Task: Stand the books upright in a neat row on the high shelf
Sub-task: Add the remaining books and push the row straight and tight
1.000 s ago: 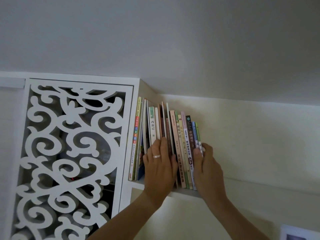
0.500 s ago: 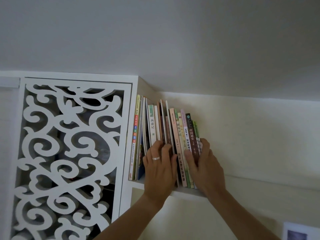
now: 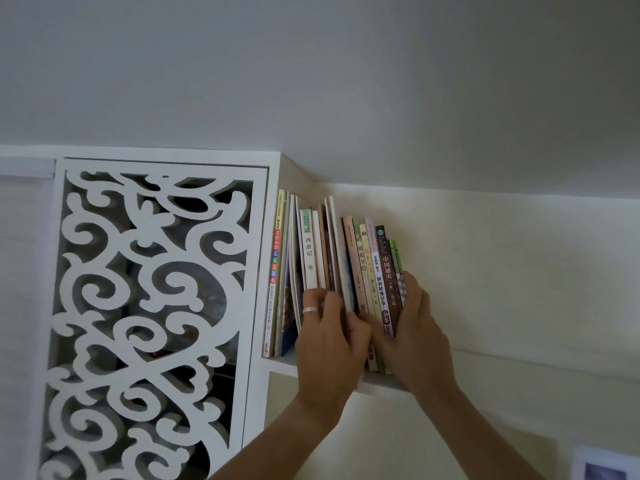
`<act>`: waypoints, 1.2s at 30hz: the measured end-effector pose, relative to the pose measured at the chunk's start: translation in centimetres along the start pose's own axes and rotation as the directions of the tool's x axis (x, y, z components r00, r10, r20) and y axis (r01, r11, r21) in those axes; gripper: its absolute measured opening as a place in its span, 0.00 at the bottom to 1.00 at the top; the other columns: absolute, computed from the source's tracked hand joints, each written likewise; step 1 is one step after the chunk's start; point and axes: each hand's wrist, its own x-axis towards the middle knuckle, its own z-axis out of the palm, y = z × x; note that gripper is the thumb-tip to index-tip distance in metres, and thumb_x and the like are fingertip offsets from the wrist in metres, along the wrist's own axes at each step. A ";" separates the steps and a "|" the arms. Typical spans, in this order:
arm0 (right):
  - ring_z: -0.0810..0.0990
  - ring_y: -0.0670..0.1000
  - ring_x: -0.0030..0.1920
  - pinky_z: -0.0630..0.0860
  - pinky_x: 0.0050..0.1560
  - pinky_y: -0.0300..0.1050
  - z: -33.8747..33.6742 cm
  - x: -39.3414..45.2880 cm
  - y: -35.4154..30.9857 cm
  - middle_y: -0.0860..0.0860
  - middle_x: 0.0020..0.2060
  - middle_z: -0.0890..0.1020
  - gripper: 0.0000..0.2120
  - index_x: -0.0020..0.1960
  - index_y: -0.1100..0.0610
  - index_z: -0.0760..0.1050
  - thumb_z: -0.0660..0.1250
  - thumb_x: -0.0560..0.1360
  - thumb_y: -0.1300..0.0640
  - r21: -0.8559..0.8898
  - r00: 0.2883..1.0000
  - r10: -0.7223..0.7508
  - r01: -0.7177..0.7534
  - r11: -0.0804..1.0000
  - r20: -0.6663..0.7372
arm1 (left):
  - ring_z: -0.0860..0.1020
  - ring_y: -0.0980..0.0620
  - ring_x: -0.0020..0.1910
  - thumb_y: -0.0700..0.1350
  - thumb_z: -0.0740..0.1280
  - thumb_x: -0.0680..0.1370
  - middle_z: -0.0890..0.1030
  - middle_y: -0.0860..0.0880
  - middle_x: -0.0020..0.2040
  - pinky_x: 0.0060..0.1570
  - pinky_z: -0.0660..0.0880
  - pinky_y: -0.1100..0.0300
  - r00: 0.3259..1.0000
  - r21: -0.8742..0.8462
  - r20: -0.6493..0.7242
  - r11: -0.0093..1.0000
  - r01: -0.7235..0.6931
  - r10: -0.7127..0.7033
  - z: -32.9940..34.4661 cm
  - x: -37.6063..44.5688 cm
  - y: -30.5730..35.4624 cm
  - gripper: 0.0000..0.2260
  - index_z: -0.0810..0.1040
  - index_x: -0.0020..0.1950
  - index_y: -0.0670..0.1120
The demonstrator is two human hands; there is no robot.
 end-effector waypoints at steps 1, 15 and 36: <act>0.81 0.52 0.56 0.82 0.45 0.46 0.1 0.0 0.1 0.52 0.69 0.70 0.47 0.80 0.51 0.51 0.60 0.72 0.25 -0.006 1.000 -0.007 0.007 1.000 0.004 | 0.79 0.55 0.51 0.53 0.61 0.81 0.73 0.53 0.57 0.45 0.83 0.65 0.997 -0.006 0.038 0.998 0.068 -0.068 -0.1 0.1 0.3 0.08 0.69 0.56 0.50; 0.71 0.65 0.68 0.83 0.47 0.62 0.6 0.3 -0.1 0.60 0.77 0.59 0.51 0.80 0.53 0.47 0.72 0.70 0.37 -0.052 0.997 0.051 -0.054 0.997 -0.058 | 0.75 0.54 0.55 0.40 0.59 0.83 0.70 0.47 0.69 0.52 0.81 0.61 0.983 0.164 0.063 0.973 0.163 -0.175 -5.1 1.9 6.8 0.17 0.65 0.72 0.47; 0.70 0.67 0.69 0.73 0.63 0.71 1.1 1.6 -3.7 0.59 0.77 0.59 0.59 0.81 0.47 0.44 0.71 0.64 0.25 0.055 0.946 0.303 -0.299 0.953 -0.117 | 0.72 0.52 0.47 0.33 0.60 0.78 0.73 0.44 0.61 0.35 0.71 0.70 0.992 0.211 0.027 0.971 0.113 -0.122 -11.5 1.7 9.5 0.11 0.68 0.58 0.45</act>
